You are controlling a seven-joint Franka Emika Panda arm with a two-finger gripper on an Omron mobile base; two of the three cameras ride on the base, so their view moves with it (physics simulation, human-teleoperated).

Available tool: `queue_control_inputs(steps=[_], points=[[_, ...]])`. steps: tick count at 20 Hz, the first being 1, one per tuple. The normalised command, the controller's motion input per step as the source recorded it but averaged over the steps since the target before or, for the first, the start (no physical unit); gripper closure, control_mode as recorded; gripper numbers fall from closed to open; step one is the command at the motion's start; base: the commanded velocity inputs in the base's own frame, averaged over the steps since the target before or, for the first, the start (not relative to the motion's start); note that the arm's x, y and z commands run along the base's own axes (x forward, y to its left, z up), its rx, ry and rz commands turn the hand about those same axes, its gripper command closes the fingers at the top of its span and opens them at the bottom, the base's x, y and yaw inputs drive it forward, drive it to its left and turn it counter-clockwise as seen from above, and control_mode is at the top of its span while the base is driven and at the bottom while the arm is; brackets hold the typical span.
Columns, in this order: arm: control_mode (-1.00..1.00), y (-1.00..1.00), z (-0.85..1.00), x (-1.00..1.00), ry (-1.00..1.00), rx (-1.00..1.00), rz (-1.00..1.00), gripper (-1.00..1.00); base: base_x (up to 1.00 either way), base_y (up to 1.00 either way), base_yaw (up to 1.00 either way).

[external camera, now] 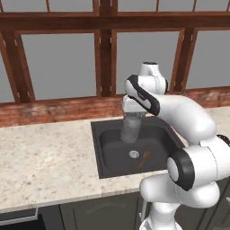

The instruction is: Pick the colander and jug and place them in the sink. Then turn on the water.

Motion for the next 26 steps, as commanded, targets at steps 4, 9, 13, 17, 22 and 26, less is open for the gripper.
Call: queue_control_inputs(steps=[4,9,13,17,22,26], points=[[-1.00,0.00,-0.07,-0.36,-0.08,0.00,-0.28,1.00,0.00,0.00,0.00],[-1.00,0.00,-0.18,-0.10,-0.10,0.00,-0.32,1.00,0.00,0.00,0.00],[-1.00,0.04,-0.28,0.00,-0.09,0.00,-0.31,1.00,0.00,0.00,0.00],[-1.00,0.16,-0.34,0.00,-0.03,0.00,-0.20,1.00,0.00,0.00,0.00],[-1.00,0.12,-0.31,0.00,-0.01,0.00,-0.19,1.00,0.00,0.00,0.00],[-1.00,0.08,-0.15,0.00,-0.01,0.00,-0.13,1.00,0.00,0.00,0.00]])
